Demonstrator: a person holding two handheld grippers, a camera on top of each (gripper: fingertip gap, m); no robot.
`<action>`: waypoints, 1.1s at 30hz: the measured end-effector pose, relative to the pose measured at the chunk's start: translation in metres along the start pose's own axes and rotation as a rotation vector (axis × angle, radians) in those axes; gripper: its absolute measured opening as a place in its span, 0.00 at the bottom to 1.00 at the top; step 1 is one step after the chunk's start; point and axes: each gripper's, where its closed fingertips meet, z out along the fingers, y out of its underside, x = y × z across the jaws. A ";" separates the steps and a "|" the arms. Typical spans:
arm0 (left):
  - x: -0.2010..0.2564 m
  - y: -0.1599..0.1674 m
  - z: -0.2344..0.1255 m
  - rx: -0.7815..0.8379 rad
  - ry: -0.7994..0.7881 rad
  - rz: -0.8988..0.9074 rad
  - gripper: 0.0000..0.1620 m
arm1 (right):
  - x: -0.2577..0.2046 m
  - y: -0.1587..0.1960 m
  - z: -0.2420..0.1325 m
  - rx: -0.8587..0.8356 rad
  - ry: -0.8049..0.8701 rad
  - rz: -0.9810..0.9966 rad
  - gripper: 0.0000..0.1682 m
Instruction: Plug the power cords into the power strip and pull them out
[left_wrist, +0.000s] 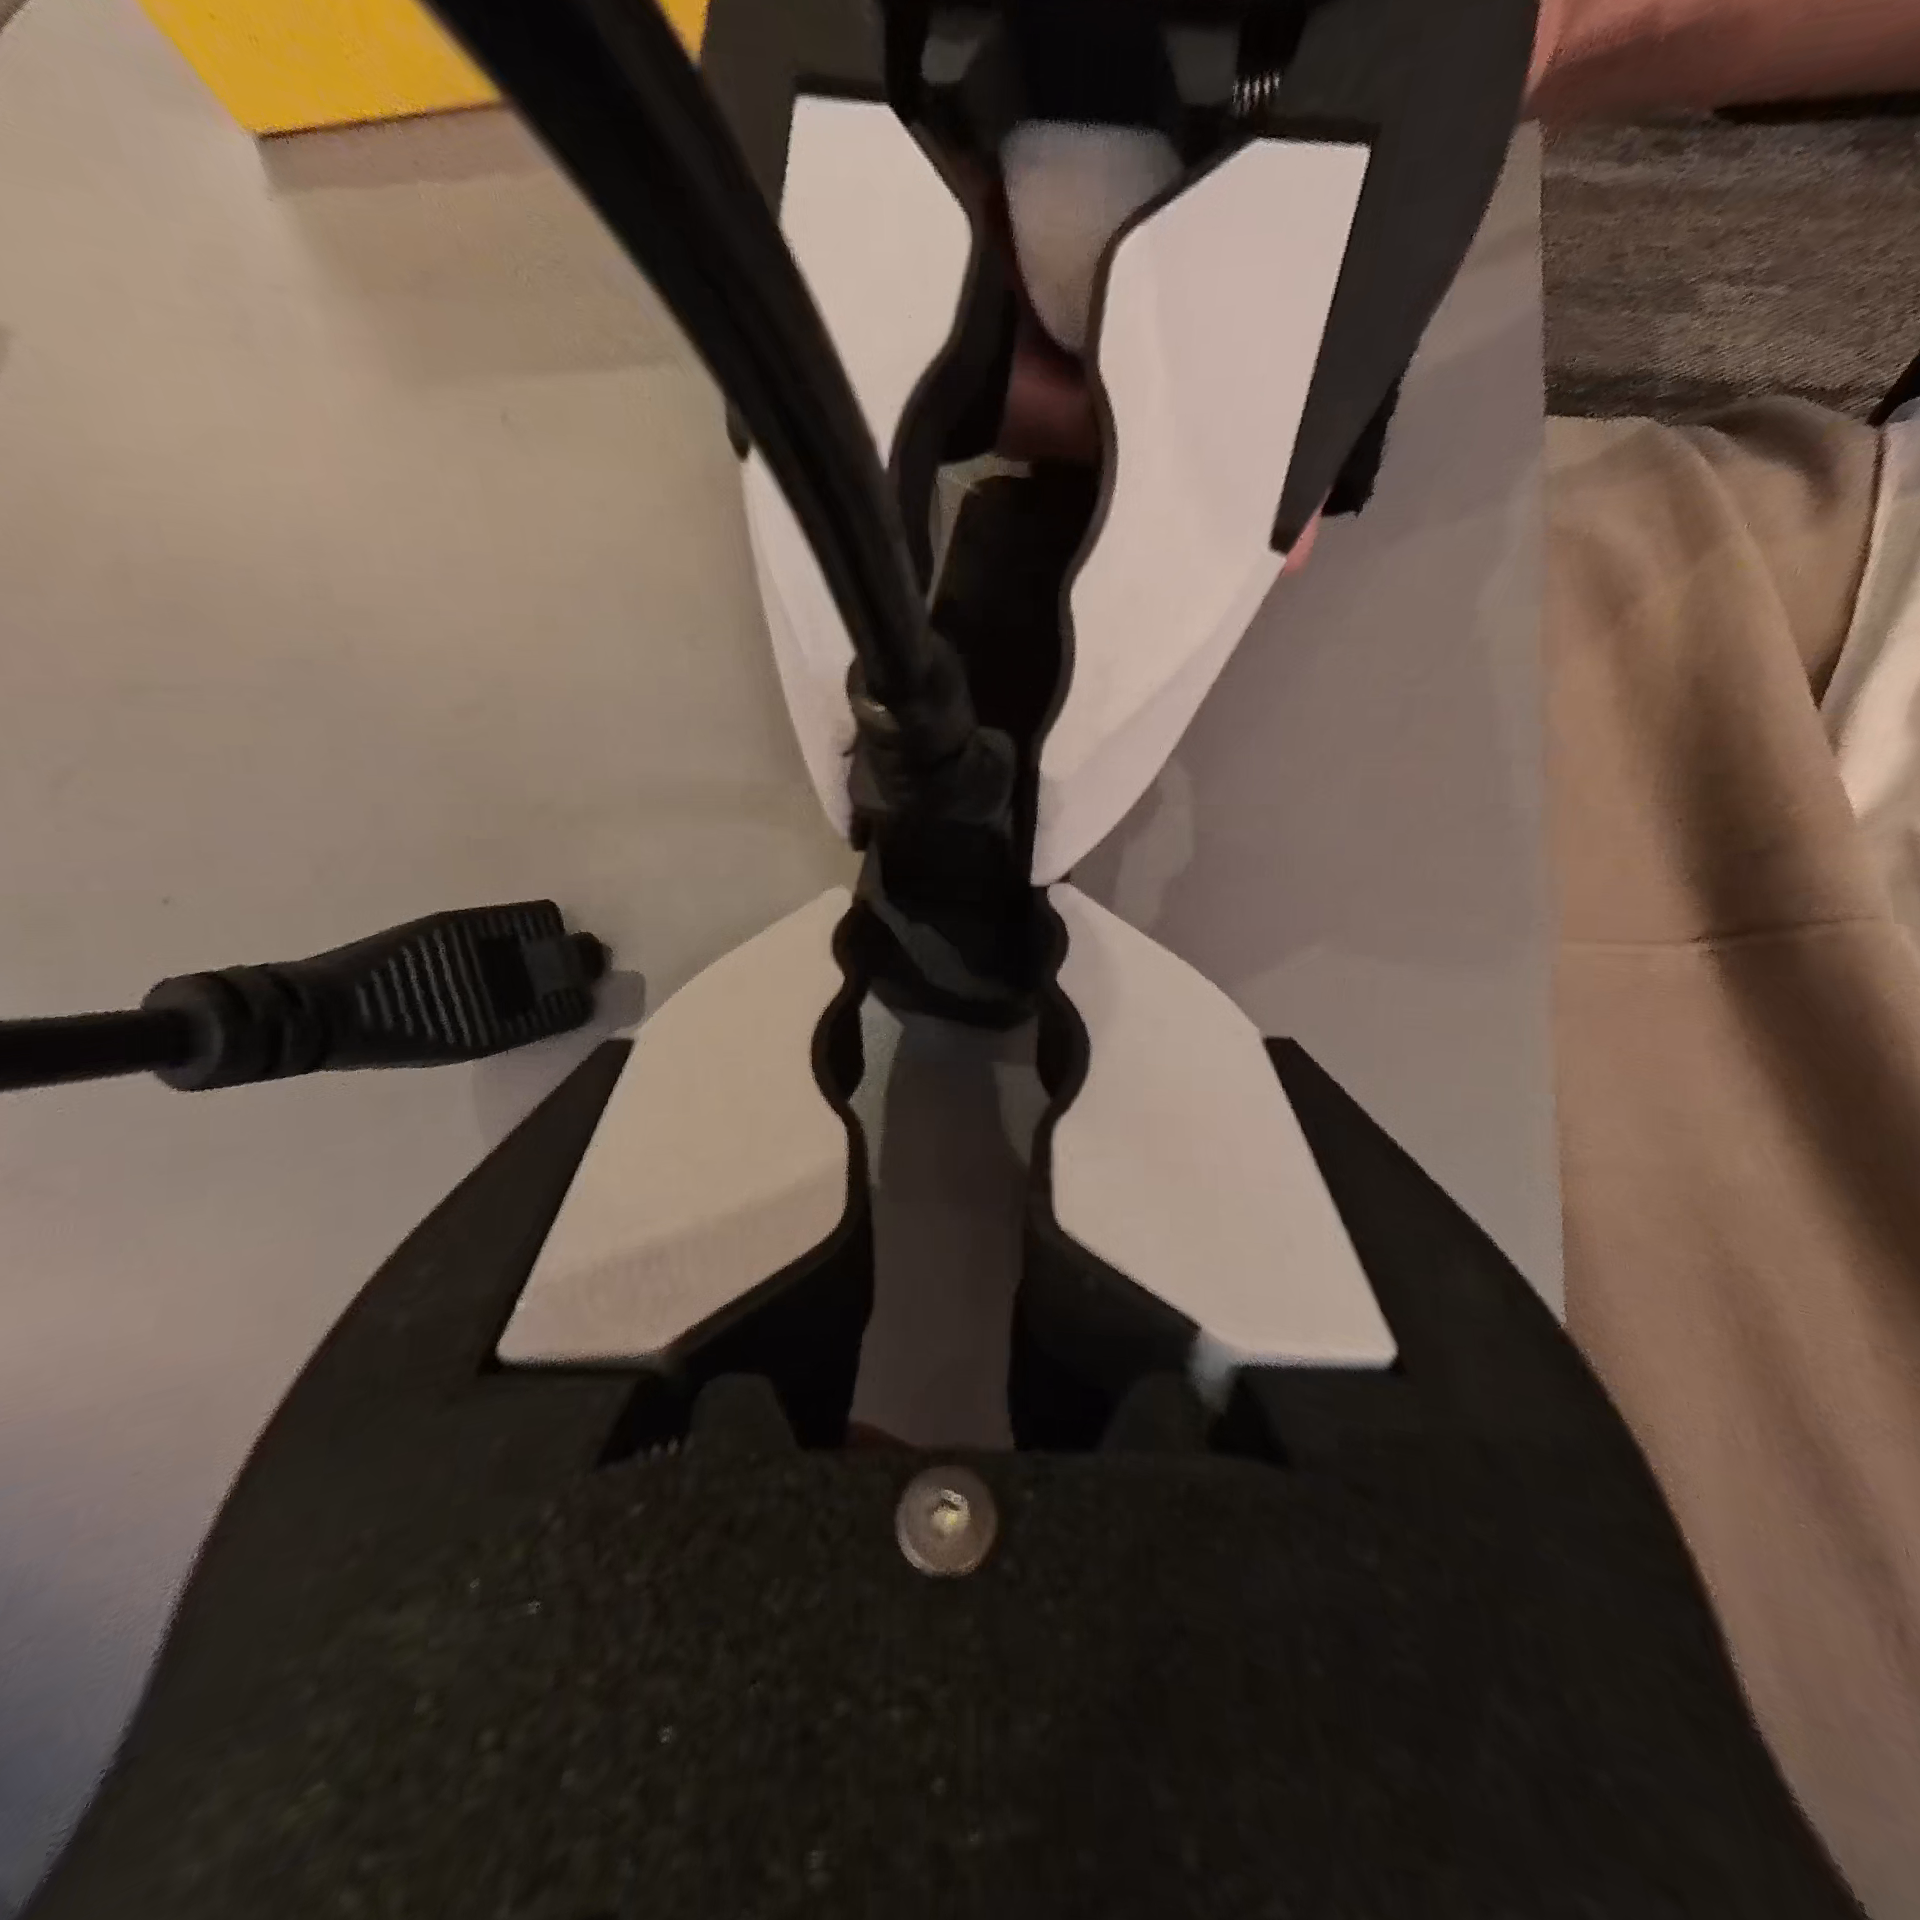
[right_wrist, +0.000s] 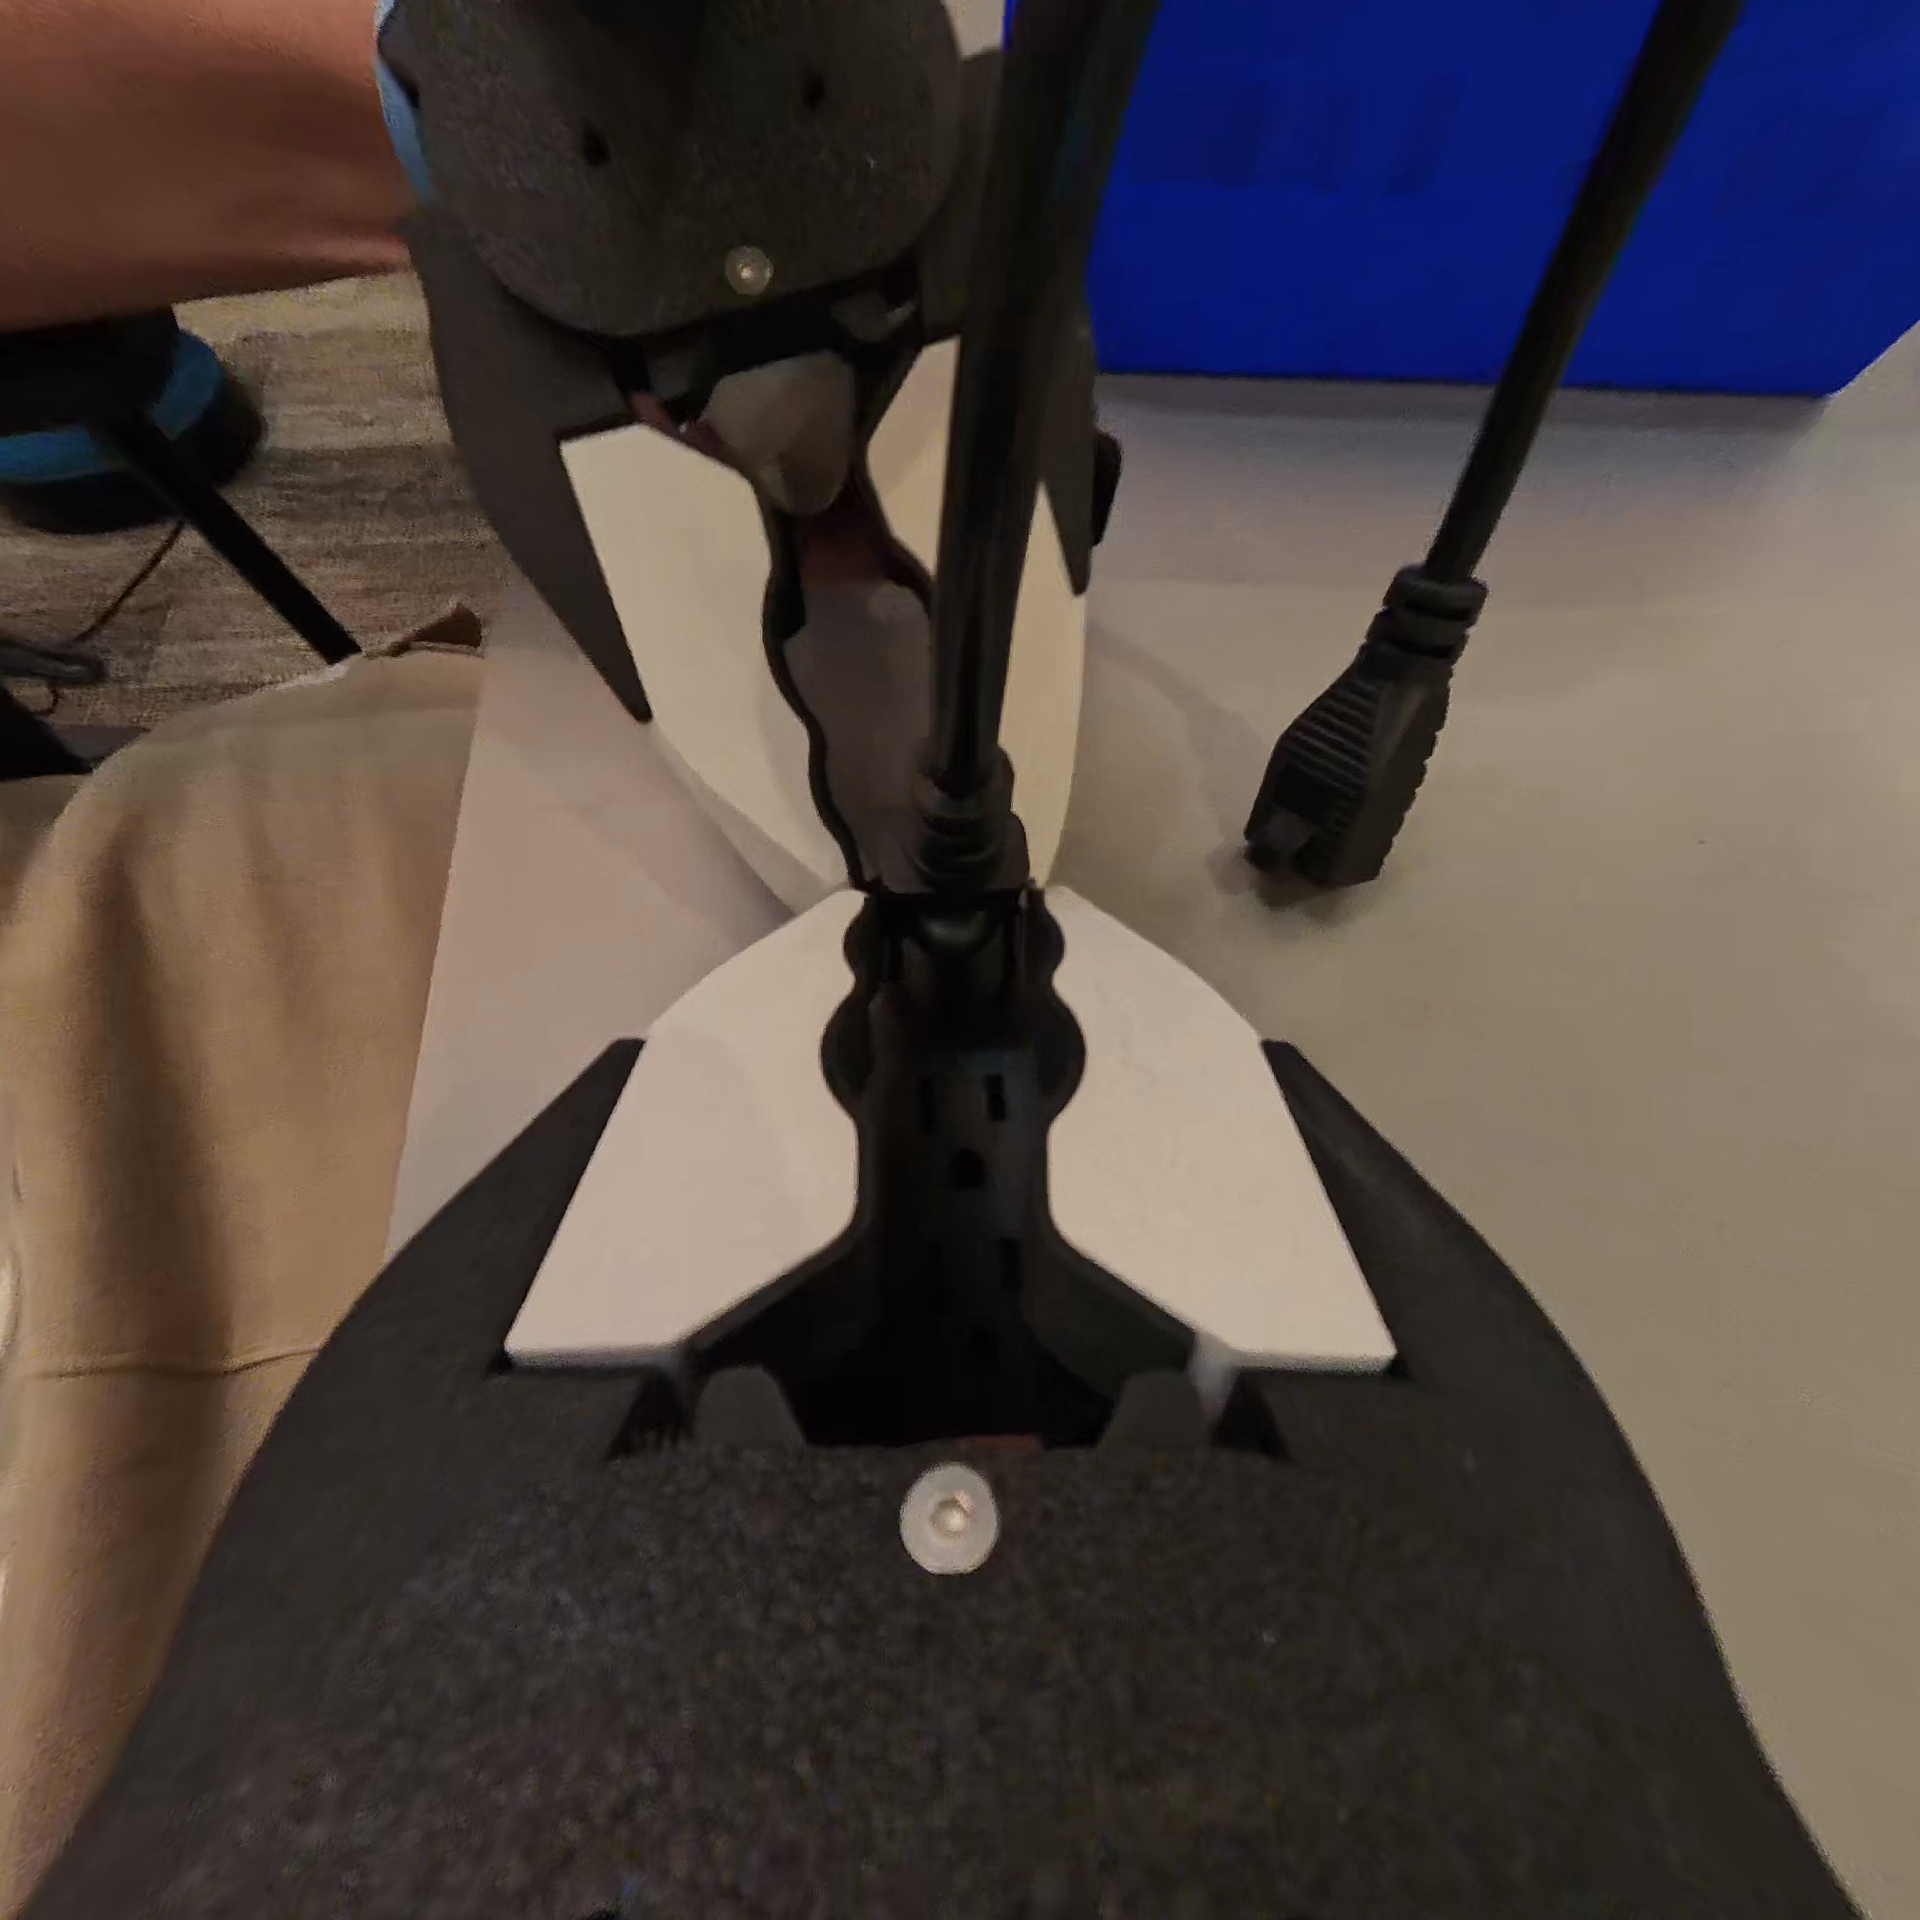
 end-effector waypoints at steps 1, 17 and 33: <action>-0.001 0.001 0.000 0.002 0.004 -0.008 0.19 | 0.000 0.001 0.001 -0.011 -0.005 0.007 0.16; -0.008 0.005 -0.004 0.061 0.002 -0.067 0.20 | 0.006 0.004 0.006 -0.028 0.063 0.046 0.16; -0.008 0.003 -0.003 0.062 0.007 -0.068 0.22 | -0.001 0.003 0.003 -0.018 0.020 0.019 0.18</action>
